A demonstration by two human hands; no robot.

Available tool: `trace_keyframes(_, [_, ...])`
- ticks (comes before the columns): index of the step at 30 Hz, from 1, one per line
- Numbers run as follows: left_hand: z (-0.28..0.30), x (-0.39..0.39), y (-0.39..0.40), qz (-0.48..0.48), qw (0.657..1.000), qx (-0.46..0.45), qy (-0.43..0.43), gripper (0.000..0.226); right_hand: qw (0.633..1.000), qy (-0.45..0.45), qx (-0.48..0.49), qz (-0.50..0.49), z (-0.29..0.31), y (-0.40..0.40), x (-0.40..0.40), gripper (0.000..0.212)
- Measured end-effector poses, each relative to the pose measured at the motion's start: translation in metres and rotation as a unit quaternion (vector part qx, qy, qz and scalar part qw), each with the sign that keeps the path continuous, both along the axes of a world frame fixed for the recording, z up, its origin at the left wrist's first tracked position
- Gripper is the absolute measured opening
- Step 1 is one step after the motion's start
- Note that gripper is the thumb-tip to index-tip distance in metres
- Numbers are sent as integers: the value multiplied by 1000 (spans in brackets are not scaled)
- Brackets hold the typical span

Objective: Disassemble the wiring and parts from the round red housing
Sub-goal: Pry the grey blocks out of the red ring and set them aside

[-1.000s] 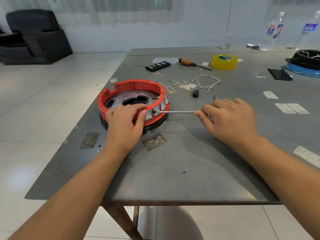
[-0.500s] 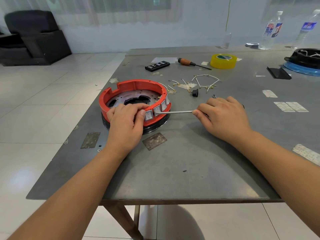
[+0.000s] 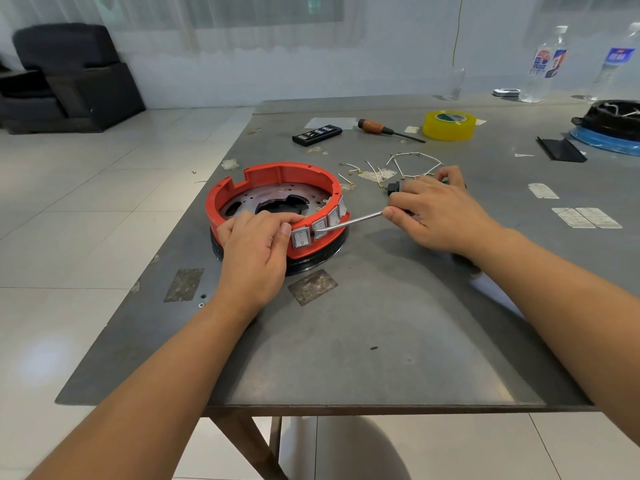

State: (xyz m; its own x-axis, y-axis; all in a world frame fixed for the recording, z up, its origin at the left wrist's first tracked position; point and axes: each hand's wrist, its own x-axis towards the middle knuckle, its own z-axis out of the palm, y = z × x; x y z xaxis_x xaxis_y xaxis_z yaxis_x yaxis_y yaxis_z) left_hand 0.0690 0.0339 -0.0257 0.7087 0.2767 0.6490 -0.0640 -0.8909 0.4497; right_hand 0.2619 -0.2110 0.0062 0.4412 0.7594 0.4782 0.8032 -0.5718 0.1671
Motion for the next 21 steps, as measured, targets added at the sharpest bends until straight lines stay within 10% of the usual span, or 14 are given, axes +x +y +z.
trace_keyframes(21, [0, -4, -1, -20, 1000, 10, 16, 43, 994, -12, -86, 72, 11, 28, 20, 54])
